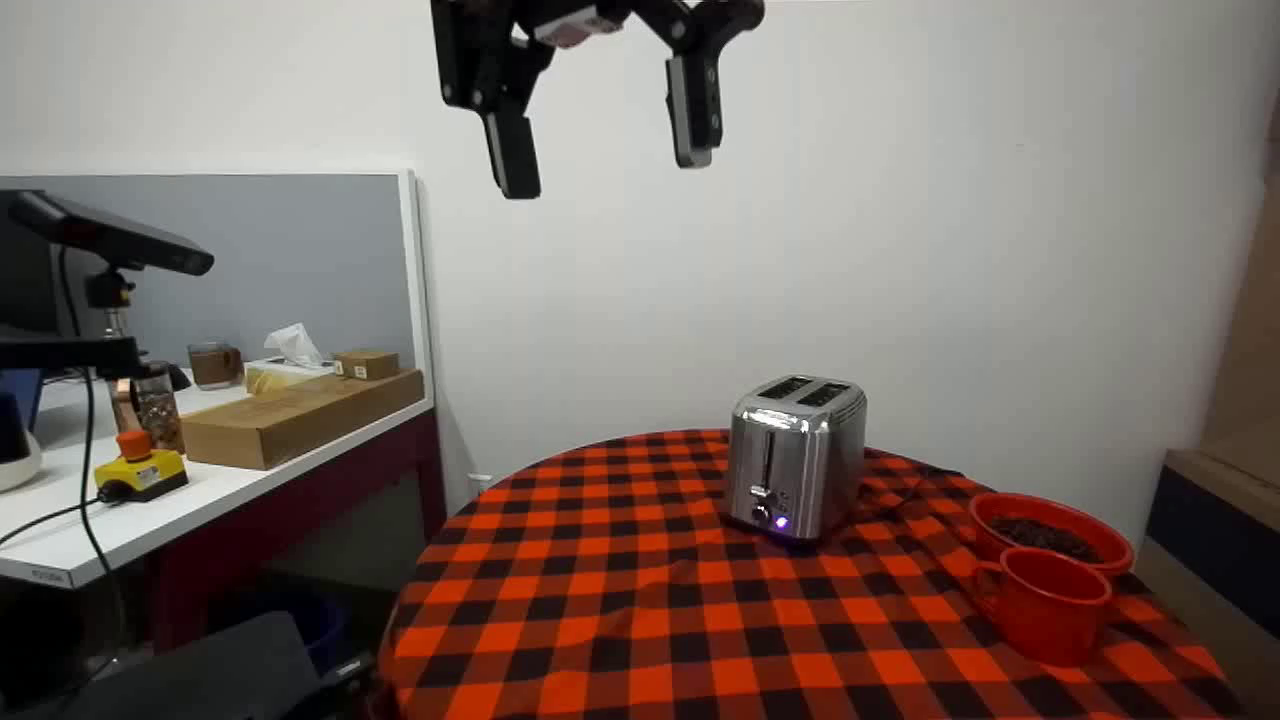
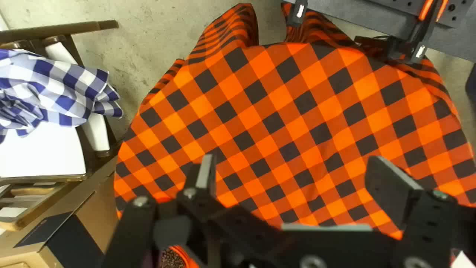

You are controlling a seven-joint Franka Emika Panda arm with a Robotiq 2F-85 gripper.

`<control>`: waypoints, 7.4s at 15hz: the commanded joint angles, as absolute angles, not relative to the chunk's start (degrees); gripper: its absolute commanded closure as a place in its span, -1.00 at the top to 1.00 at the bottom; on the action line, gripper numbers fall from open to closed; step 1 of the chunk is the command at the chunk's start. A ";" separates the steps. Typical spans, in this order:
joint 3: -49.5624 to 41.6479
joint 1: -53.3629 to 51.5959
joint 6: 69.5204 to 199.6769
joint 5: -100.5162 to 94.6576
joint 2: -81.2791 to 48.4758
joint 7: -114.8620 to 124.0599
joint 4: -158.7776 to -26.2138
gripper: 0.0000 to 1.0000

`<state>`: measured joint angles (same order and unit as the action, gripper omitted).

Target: Turn off the switch of the toaster

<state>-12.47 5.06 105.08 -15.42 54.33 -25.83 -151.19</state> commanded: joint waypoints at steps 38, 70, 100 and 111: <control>-8.21 4.52 150.87 -29.81 -16.56 -23.94 -131.30 1.00; -1.72 2.68 157.98 -18.55 -42.29 -16.97 -103.76 1.00; -4.07 -0.40 163.82 -19.13 -48.50 -12.06 -97.64 1.00; 7.65 14.01 179.07 -19.88 -41.45 -21.48 -112.12 1.00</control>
<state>-0.76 5.99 178.13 -19.87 -45.43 -14.29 -106.30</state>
